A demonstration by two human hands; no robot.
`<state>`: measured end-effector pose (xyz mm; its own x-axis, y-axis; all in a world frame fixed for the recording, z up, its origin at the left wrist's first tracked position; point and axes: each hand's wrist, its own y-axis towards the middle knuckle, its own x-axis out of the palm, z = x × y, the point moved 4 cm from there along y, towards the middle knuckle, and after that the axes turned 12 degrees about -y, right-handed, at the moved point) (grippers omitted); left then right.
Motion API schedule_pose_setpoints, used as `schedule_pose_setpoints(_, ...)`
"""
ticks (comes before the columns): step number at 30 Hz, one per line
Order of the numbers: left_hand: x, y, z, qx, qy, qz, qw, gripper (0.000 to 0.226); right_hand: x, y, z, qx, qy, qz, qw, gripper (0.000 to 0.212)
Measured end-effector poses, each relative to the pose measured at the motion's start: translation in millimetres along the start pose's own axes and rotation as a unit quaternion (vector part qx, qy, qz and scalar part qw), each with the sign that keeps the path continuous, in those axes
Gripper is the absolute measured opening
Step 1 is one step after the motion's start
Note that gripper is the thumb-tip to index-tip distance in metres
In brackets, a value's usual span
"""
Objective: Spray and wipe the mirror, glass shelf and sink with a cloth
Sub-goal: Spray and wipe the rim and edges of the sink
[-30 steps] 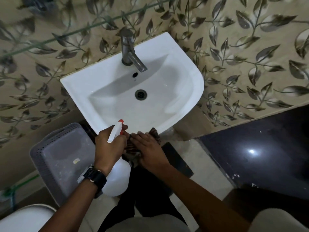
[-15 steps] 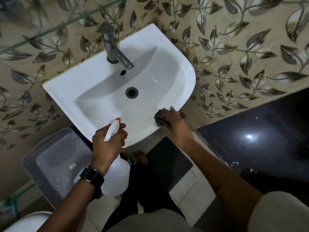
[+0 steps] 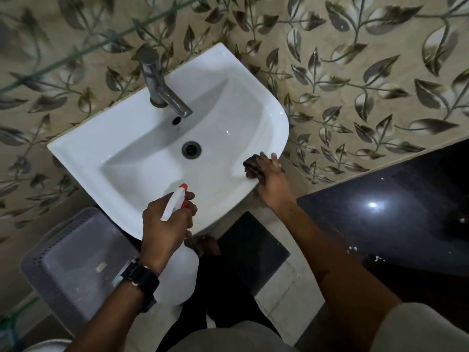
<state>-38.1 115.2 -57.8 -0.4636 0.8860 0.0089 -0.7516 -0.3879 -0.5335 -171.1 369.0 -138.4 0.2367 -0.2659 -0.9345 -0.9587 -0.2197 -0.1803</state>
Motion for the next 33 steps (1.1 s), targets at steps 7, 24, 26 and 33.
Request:
schedule_pose_setpoints(7,12.5,10.0,13.6,-0.004,-0.012,-0.005,1.000,0.044,3.1,-19.8,-3.1,-0.061,0.006,-0.018,0.998,0.066)
schedule_pose_setpoints(24,42.4,34.1,30.5,-0.032,-0.016,-0.004,0.999,0.030,-24.6,57.0,21.6,0.074,-0.071,0.032,0.994,0.067)
schedule_pose_setpoints(26,40.2,35.7,35.1,-0.024,-0.026,-0.005,0.999,0.034,-40.0,90.3,29.6,0.089,-0.093,0.046,0.991,0.073)
schedule_pose_setpoints(33,31.6,46.4,48.4,-0.011,-0.038,0.005,0.999,0.043,-45.8,100.6,32.1,0.078,-0.134,0.064,0.986,0.072)
